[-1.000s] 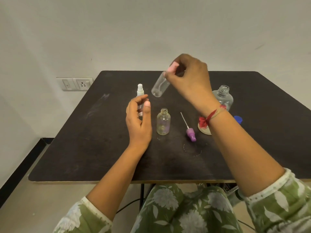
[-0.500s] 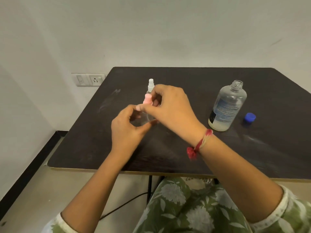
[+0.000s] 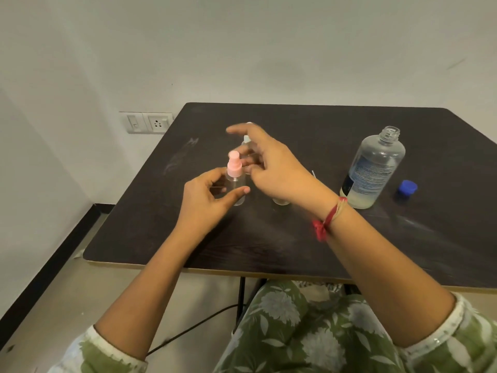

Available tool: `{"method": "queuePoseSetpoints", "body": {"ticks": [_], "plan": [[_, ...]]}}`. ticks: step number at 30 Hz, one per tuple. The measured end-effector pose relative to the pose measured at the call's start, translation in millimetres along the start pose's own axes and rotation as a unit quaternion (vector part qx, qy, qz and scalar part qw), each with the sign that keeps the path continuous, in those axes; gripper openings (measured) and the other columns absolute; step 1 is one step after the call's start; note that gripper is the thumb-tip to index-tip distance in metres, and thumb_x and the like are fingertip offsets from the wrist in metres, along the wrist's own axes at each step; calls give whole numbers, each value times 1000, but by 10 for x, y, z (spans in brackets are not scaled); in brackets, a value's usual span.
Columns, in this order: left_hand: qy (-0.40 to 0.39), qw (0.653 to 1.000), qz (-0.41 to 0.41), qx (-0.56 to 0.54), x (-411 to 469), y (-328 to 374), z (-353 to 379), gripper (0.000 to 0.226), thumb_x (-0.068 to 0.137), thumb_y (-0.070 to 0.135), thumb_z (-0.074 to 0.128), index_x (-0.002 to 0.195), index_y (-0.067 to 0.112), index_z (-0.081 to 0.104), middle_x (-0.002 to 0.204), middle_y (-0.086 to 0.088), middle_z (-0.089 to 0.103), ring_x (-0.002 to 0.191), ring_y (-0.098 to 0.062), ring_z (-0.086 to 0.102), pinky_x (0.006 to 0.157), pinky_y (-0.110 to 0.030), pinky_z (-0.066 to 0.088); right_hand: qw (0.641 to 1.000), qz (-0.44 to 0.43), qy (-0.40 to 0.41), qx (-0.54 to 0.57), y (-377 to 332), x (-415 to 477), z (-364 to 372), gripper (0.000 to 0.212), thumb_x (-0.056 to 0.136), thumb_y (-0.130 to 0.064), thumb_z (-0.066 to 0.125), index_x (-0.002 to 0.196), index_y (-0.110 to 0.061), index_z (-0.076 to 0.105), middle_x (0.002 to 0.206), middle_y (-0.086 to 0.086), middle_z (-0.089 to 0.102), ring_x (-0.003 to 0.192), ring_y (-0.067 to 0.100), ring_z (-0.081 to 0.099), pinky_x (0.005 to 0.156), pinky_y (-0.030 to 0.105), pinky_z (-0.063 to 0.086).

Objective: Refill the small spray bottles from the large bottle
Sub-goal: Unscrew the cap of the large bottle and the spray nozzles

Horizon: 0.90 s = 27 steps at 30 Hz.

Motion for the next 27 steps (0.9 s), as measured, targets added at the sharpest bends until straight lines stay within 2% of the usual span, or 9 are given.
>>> {"method": "queuePoseSetpoints", "body": {"ticks": [3,7,11,15,17,19,22,24,27], "plan": [[26,999,-16,-13,-38,-67,-28,28,77,32,75,103,25,66,86,2,71,81,-10,65,72,-14,51,1000,-2,7,-4,-8,17,36,59,86,-8,54,137,-30,35,118,-1,45,92,6,58,73,18,49],[28,999,-21,-23,-31,-74,-30,26,76,27,75,101,22,69,86,2,72,84,-10,68,76,-22,55,979,-26,83,-186,-55,41,-3,54,81,-44,67,125,-22,45,96,-4,53,82,8,51,69,22,42],[22,999,-19,-16,-8,-72,17,23,76,28,75,95,16,71,80,1,70,78,-11,67,70,-19,54,978,-36,77,-193,-113,97,22,41,83,-26,67,119,-18,47,79,-11,49,80,15,56,75,33,49],[17,1000,-22,-9,-5,-144,22,23,78,22,75,100,20,69,85,7,70,80,-7,66,72,-16,52,996,-11,-49,-80,-26,95,201,61,89,-2,47,143,-23,29,114,4,53,105,19,53,88,30,47],[15,1000,-23,-11,-10,-140,21,24,78,19,75,100,21,69,87,7,71,83,-7,67,74,-17,53,996,-8,-39,-82,10,96,186,64,88,-9,50,145,-26,26,128,5,43,118,22,47,95,36,44],[16,999,-24,-19,-11,-121,23,22,77,16,74,94,27,67,84,10,70,82,-3,67,74,-15,52,986,-8,19,-167,7,100,100,55,86,-29,59,137,-25,37,122,4,44,110,24,50,91,40,46],[14,999,-34,-21,-23,-134,61,17,76,17,75,88,26,69,79,9,71,77,-2,68,72,-15,52,923,-22,60,-380,-70,88,75,34,85,-47,58,95,-17,45,90,0,48,78,22,49,66,33,39],[10,999,-36,-12,-26,-154,86,17,75,18,75,92,20,71,79,7,71,75,-4,67,71,-15,52,917,-39,54,-394,-97,91,109,29,89,-39,56,87,-16,39,85,0,47,75,22,47,64,32,34],[1,999,-34,-4,-18,-166,91,21,76,14,74,93,24,69,80,7,70,76,-6,65,69,-13,50,952,-33,-18,-305,-44,115,184,16,87,-18,57,101,-13,50,98,2,48,92,25,53,73,33,42]]}}
Point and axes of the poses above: each hand's wrist, its own x-axis towards the middle knuckle, its own z-axis out of the palm, y = z × x, the point moved 9 cm from there along x, towards the middle knuckle
